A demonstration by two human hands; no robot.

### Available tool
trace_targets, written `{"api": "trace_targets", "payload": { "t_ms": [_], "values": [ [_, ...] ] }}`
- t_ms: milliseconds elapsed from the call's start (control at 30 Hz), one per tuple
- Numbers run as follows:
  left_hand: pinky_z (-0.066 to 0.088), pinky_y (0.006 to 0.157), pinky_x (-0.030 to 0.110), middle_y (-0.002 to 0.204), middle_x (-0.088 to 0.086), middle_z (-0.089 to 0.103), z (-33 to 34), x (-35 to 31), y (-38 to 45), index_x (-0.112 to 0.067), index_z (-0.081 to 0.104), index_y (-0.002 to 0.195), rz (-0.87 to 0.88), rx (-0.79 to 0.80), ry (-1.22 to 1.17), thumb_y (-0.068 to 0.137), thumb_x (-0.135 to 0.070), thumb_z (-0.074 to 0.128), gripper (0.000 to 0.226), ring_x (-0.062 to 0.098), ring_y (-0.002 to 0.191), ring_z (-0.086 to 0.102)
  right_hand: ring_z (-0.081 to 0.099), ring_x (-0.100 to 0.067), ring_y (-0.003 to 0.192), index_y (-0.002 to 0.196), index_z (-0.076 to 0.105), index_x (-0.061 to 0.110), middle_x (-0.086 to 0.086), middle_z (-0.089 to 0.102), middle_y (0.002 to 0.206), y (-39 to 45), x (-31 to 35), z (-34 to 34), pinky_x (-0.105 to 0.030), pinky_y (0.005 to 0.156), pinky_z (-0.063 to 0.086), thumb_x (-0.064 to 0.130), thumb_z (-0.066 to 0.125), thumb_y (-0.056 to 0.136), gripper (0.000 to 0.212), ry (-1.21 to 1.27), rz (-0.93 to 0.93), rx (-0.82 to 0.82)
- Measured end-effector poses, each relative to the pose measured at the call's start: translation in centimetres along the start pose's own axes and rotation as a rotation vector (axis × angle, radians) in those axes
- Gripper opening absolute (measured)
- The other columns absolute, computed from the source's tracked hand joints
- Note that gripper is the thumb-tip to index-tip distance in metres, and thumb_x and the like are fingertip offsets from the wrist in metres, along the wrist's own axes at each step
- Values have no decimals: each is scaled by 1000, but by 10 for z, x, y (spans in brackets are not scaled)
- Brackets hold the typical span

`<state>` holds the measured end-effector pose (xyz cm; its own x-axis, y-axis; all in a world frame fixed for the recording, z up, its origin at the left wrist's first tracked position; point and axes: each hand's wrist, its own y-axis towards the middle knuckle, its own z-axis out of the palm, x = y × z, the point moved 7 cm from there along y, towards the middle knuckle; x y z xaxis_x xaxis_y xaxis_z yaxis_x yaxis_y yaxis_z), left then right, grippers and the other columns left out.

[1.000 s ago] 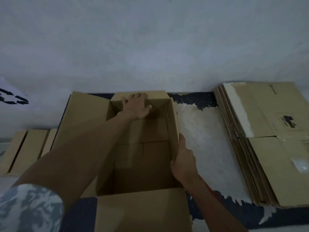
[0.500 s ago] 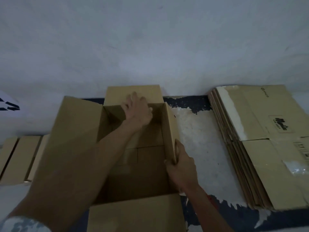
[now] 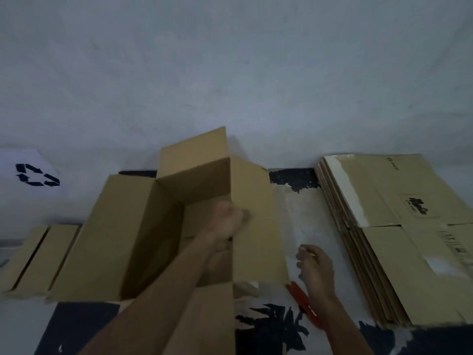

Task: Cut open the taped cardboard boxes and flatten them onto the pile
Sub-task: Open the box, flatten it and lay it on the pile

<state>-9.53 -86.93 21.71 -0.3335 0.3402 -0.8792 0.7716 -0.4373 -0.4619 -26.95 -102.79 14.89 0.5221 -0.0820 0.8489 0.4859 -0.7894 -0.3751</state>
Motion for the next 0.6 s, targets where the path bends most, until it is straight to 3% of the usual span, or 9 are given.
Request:
{"api": "trace_targets", "payload": {
  "t_ms": [100, 200, 267, 400, 533, 600],
  "values": [
    [57, 60, 29, 92, 13, 76, -54, -21, -31, -5, 72, 98, 7, -37, -163, 90, -13, 65, 13, 22, 71, 74, 58, -28, 103, 127, 57, 9, -9, 61, 115, -9, -24, 39, -41, 91, 47, 47, 50, 99, 48, 53, 303, 245],
    [59, 75, 41, 98, 17, 75, -111, -18, -54, -5, 71, 106, -30, -55, -327, 82, -23, 69, 30, 31, 81, 72, 61, -29, 107, 130, 54, 20, -9, 68, 115, -40, -24, 75, -40, 88, 45, 69, 44, 92, 64, 35, 474, 527],
    [57, 76, 45, 103, 16, 74, -146, -7, -61, -6, 69, 117, -29, -73, -377, 74, -32, 72, 49, 34, 86, 70, 66, -30, 103, 121, 60, 20, -11, 75, 105, -56, -14, 92, -41, 85, 48, 69, 48, 89, 59, 75, 481, 640],
    [54, 77, 43, 93, 16, 70, -195, 12, -76, 2, 67, 116, 41, -111, -479, 80, -30, 63, 48, 33, 79, 66, 67, -32, 92, 119, 66, 10, -16, 71, 96, -77, 17, 106, -41, 84, 52, 50, 62, 90, 50, 186, 403, 692],
    [55, 71, 41, 88, 15, 69, -217, 36, -84, 1, 68, 107, 83, -132, -559, 86, -28, 60, 37, 31, 72, 67, 62, -30, 104, 127, 56, 16, -13, 65, 115, -95, 15, 112, -42, 87, 48, 61, 64, 84, 63, -89, 430, 670],
    [54, 68, 39, 83, 13, 70, -223, 46, -86, -2, 71, 101, 81, -132, -623, 92, -28, 56, 31, 29, 70, 67, 64, -34, 108, 130, 52, 15, -15, 66, 120, -114, 11, 124, -45, 86, 49, 60, 65, 82, 68, -9, 502, 746]
  ]
}}
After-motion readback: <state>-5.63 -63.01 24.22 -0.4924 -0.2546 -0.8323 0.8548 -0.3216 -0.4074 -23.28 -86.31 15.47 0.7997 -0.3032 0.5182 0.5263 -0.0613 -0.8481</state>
